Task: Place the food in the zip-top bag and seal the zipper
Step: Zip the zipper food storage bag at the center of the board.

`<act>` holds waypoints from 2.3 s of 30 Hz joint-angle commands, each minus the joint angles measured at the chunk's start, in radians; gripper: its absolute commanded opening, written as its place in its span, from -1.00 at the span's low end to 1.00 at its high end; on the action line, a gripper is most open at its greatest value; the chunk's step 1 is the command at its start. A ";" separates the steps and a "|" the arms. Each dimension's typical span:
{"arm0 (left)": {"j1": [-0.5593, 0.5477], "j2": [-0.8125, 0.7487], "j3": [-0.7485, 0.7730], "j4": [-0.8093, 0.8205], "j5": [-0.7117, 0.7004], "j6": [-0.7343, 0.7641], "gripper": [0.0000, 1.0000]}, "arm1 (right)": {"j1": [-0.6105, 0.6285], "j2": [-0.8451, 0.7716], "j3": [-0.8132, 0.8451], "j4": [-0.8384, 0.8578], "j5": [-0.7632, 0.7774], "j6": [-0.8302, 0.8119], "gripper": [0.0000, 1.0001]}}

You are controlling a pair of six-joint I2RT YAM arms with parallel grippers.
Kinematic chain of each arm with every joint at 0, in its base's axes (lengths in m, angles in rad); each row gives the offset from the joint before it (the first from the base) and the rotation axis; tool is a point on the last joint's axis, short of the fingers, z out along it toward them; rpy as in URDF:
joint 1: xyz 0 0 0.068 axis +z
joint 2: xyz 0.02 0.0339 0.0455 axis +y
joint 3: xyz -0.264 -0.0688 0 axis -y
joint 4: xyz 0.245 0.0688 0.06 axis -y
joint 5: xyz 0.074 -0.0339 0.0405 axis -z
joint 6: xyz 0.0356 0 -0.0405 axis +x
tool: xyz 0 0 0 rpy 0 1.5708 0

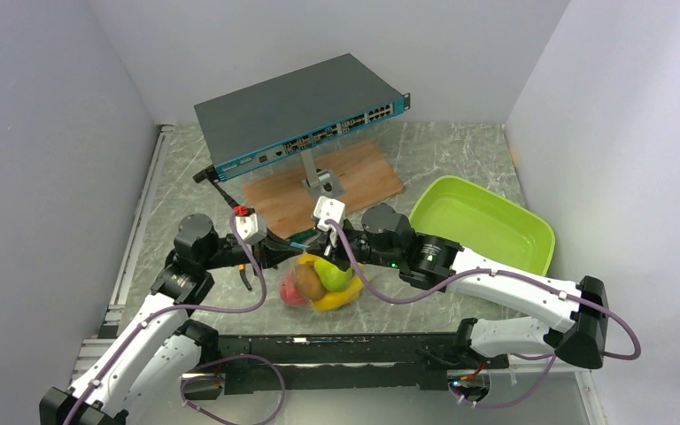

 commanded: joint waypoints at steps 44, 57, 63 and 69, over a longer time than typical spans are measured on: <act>0.091 -0.077 0.017 -0.141 -0.685 0.066 -1.00 | -0.017 -0.271 -0.070 -0.483 0.209 0.338 -1.00; 0.091 -0.134 -0.013 -0.077 -0.613 0.078 -1.00 | -0.015 -0.318 -0.107 -0.521 0.142 0.360 -1.00; 0.091 -0.196 -0.045 -0.018 -0.545 0.074 -1.00 | -0.012 -0.353 -0.154 -0.394 0.131 0.316 -1.00; 0.088 -0.216 0.009 -0.185 -0.551 0.000 -0.85 | 0.005 -0.310 -0.149 -0.315 0.214 0.249 -1.00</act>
